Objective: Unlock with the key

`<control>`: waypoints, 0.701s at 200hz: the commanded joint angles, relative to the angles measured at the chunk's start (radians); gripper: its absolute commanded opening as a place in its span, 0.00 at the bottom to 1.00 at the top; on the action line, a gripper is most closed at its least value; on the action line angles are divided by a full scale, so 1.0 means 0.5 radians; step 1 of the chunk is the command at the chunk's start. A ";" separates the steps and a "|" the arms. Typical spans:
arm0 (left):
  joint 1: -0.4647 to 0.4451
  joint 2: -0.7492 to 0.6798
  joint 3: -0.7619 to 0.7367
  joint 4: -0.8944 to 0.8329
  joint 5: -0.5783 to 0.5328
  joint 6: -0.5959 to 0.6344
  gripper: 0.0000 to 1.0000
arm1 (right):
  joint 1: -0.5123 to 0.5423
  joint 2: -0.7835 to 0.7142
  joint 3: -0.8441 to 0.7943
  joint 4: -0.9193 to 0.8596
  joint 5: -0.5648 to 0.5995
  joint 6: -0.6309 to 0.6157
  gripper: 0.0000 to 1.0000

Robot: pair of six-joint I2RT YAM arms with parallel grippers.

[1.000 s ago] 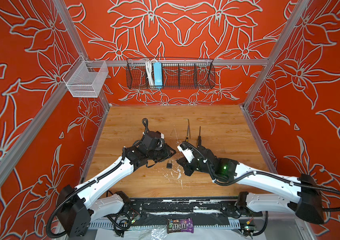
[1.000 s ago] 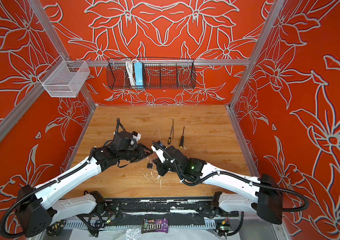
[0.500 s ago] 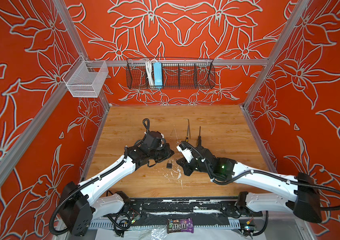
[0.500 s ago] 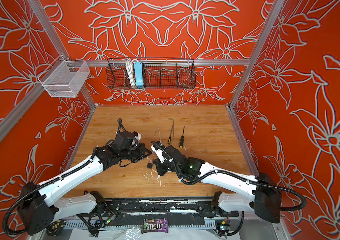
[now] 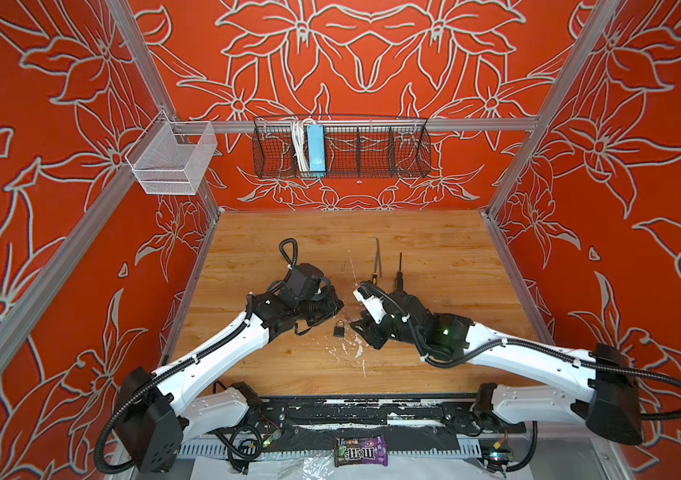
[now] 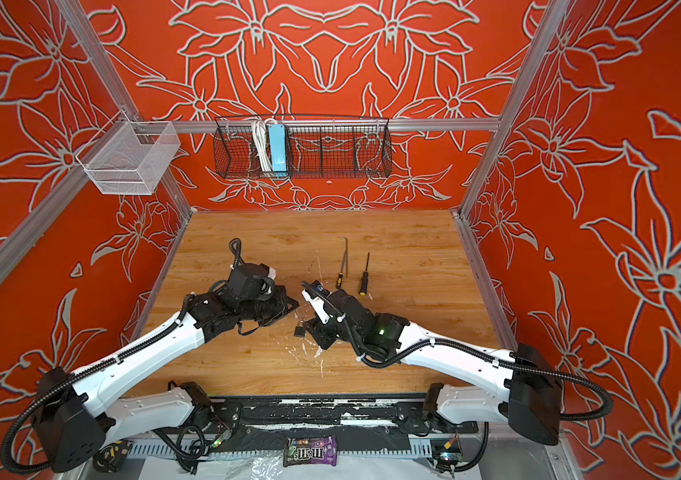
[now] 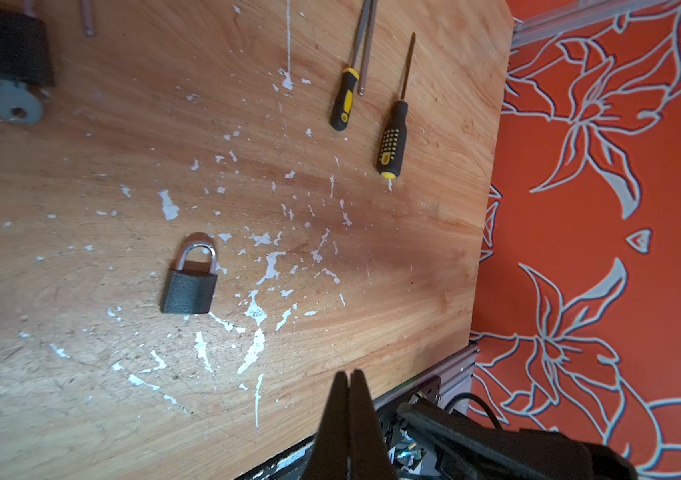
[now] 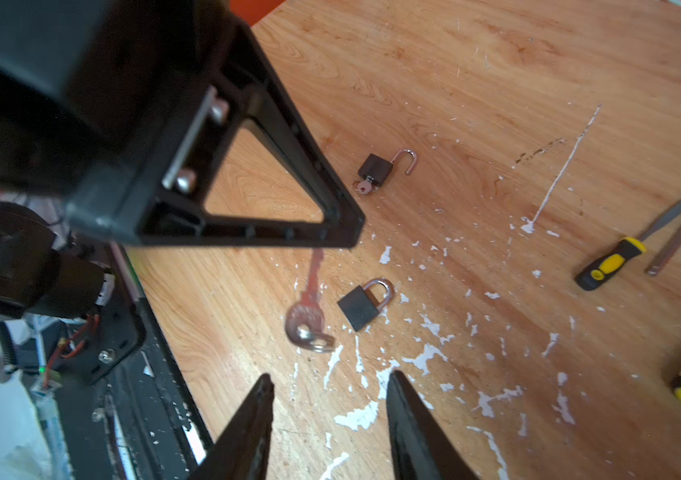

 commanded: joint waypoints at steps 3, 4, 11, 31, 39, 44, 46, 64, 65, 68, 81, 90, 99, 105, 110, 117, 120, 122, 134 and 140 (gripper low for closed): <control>0.005 -0.027 0.076 -0.110 -0.126 -0.196 0.00 | 0.005 -0.062 0.060 -0.046 0.151 -0.184 0.47; 0.005 -0.028 0.076 -0.111 -0.130 -0.203 0.00 | 0.005 -0.066 0.057 -0.044 0.154 -0.190 0.47; 0.008 -0.028 0.077 -0.117 -0.145 -0.248 0.00 | 0.014 -0.084 0.047 -0.022 0.200 -0.217 0.47; 0.014 -0.036 0.071 -0.130 -0.187 -0.380 0.00 | 0.049 -0.136 -0.019 0.128 0.277 -0.350 0.47; 0.014 -0.046 0.062 -0.120 -0.203 -0.428 0.00 | 0.075 -0.142 -0.045 0.198 0.304 -0.417 0.47; 0.015 -0.053 0.054 -0.113 -0.210 -0.458 0.00 | 0.094 -0.142 -0.056 0.233 0.322 -0.455 0.47; 0.015 -0.057 0.052 -0.110 -0.215 -0.468 0.00 | 0.101 -0.137 -0.060 0.249 0.332 -0.472 0.47; 0.014 -0.073 0.047 -0.099 -0.234 -0.531 0.00 | 0.177 -0.099 -0.064 0.340 0.457 -0.585 0.47; 0.014 -0.076 0.047 -0.099 -0.235 -0.532 0.00 | 0.180 -0.097 -0.063 0.344 0.464 -0.590 0.47; 0.014 -0.077 0.048 -0.101 -0.236 -0.538 0.00 | 0.192 -0.086 -0.063 0.357 0.482 -0.601 0.47; 0.017 -0.084 0.053 -0.120 -0.252 -0.565 0.00 | 0.238 -0.041 -0.068 0.441 0.527 -0.675 0.46; 0.018 -0.091 0.050 -0.115 -0.265 -0.579 0.00 | 0.273 -0.009 -0.082 0.517 0.552 -0.733 0.45; 0.017 -0.103 0.051 -0.115 -0.273 -0.599 0.00 | 0.293 0.031 -0.090 0.586 0.592 -0.775 0.44; 0.017 -0.108 0.049 -0.112 -0.276 -0.604 0.00 | 0.303 0.060 -0.093 0.621 0.620 -0.793 0.44; 0.016 -0.112 0.050 -0.106 -0.273 -0.604 0.00 | 0.304 0.085 -0.091 0.644 0.633 -0.804 0.43; 0.018 -0.111 0.054 -0.107 -0.270 -0.605 0.00 | 0.313 0.116 -0.090 0.670 0.644 -0.829 0.42; 0.018 -0.110 0.059 -0.110 -0.270 -0.607 0.00 | 0.315 0.129 -0.090 0.682 0.647 -0.837 0.42; 0.018 -0.107 0.062 -0.113 -0.270 -0.608 0.00 | 0.317 0.136 -0.090 0.692 0.648 -0.843 0.41; 0.018 -0.111 0.069 -0.118 -0.273 -0.610 0.00 | 0.329 0.176 -0.099 0.756 0.649 -0.876 0.38; 0.018 -0.112 0.068 -0.118 -0.273 -0.610 0.00 | 0.333 0.195 -0.097 0.778 0.655 -0.891 0.37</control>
